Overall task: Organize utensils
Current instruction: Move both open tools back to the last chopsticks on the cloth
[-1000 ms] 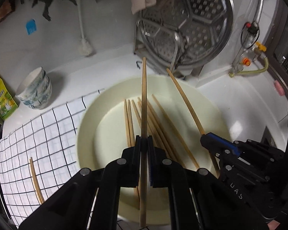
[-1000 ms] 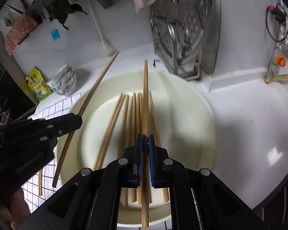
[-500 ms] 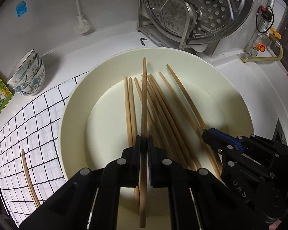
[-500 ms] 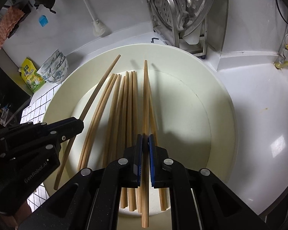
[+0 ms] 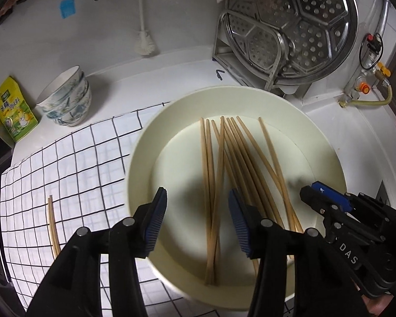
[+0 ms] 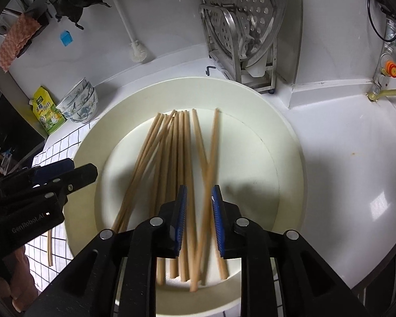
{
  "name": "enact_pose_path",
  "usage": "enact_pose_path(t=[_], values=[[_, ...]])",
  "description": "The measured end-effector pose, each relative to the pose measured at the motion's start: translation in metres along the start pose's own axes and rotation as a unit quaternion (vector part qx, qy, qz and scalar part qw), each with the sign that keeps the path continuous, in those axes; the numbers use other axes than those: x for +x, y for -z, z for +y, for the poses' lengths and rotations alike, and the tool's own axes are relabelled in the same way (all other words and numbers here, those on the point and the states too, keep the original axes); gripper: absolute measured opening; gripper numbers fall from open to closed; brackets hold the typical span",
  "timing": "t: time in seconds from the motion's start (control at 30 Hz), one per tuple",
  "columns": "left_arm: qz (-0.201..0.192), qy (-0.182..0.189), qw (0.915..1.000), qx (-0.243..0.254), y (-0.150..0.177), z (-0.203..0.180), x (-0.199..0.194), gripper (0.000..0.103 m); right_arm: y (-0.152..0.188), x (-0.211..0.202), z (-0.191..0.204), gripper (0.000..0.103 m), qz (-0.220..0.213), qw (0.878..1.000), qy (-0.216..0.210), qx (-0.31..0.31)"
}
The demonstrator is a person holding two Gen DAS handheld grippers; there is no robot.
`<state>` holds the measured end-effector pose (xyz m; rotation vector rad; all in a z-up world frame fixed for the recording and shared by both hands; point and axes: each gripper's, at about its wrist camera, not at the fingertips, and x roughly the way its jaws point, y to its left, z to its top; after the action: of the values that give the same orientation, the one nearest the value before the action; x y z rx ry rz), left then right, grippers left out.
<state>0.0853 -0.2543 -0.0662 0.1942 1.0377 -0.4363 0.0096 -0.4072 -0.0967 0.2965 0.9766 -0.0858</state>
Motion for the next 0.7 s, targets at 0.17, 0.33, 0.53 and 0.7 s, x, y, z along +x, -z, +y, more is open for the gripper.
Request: enact_pose_path(t=[0.17,0.33,0.53,0.7], values=[[-0.014,0.0,0.9999,0.002,0.005,0.006,-0.017,0.05,0.004,-0.011,0.014,0.019,-0.006,1.0,0.001,-0.003],[-0.023,0.002,0.9997,0.0,0.012,0.022,-0.034,0.051,0.007,-0.026,0.034,0.02,-0.02,1.0,0.001,-0.007],[-0.031,0.002,0.9995,-0.005,0.023,0.046,-0.055,0.054,0.018,-0.04,0.061,0.025,-0.029,1.0,0.001,-0.011],[-0.037,-0.001,0.9993,-0.007,0.036,0.069,-0.07,0.058,0.028,-0.047,0.086,0.025,-0.031,0.999,-0.001,-0.018]])
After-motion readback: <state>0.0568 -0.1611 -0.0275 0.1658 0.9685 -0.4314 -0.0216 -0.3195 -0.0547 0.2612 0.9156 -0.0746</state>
